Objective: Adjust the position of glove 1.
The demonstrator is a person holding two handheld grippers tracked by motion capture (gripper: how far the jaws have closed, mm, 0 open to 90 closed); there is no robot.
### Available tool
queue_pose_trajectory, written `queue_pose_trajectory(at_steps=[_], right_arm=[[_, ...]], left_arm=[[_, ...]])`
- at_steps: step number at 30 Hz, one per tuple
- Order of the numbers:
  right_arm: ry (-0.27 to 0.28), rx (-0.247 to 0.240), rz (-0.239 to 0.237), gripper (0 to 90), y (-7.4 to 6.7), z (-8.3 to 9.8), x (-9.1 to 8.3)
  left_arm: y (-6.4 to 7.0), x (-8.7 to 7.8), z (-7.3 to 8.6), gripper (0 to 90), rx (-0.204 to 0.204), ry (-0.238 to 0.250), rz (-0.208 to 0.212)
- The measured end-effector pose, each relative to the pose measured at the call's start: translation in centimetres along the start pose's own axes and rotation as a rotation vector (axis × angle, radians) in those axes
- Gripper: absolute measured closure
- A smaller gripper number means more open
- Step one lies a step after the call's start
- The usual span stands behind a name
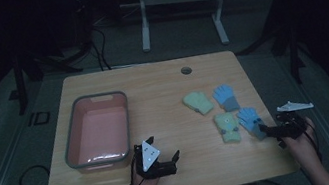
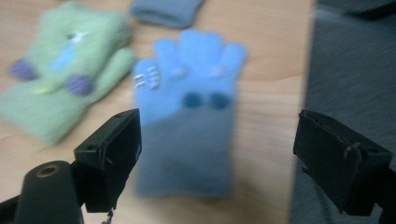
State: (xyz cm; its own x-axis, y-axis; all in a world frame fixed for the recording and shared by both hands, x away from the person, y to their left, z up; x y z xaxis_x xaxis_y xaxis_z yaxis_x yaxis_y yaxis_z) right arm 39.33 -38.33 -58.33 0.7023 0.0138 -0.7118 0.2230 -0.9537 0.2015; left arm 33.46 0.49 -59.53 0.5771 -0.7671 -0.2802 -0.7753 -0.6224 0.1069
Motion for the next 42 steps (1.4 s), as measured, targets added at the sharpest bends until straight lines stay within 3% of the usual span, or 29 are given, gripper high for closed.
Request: queue_pose_trajectory(at_steps=[3, 7, 16, 22, 32, 42], right_arm=[[-0.089, 0.010, -0.061, 19.8, -0.6, -0.2, 0.0], [-0.114, -0.006, -0.096, 14.7, -1.1, -0.7, -0.1], [-0.112, -0.045, -0.077, 16.9, -1.0, -2.3, -0.6], [-0.113, -0.048, -0.082, 13.4, -1.0, -3.7, -0.8], [-0.090, -0.075, -0.088, 12.2, -2.0, -5.9, -0.3], [-0.065, -0.116, -0.086, 18.2, -2.7, -8.9, 0.0]], left_arm=[[0.0, 0.0, 0.0, 1.5, -0.002, 0.001, 0.003], [0.0, 0.0, 0.0, 1.5, -0.006, 0.003, 0.005], [0.0, 0.0, 0.0, 1.5, 0.001, 0.000, 0.005], [0.0, 0.0, 0.0, 1.5, 0.003, -0.001, 0.005], [0.0, 0.0, 0.0, 1.5, 0.004, -0.001, 0.008], [0.1, 0.0, 0.0, 1.5, 0.007, -0.001, 0.009]])
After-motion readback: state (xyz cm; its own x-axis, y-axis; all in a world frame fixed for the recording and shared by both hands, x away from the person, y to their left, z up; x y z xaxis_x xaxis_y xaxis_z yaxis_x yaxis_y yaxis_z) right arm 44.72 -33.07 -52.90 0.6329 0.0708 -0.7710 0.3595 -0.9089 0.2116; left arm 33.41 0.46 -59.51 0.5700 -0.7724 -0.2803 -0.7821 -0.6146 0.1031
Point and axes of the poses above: each handheld gripper's, and its own axes: x roughly forward along the jaws, z roughly out of its underside, y roughly to its right, the point moved 9 cm from there along x, roughly forward along the jaws, and after that the axes turned 15 degrees about z, right-handed, at the moved point
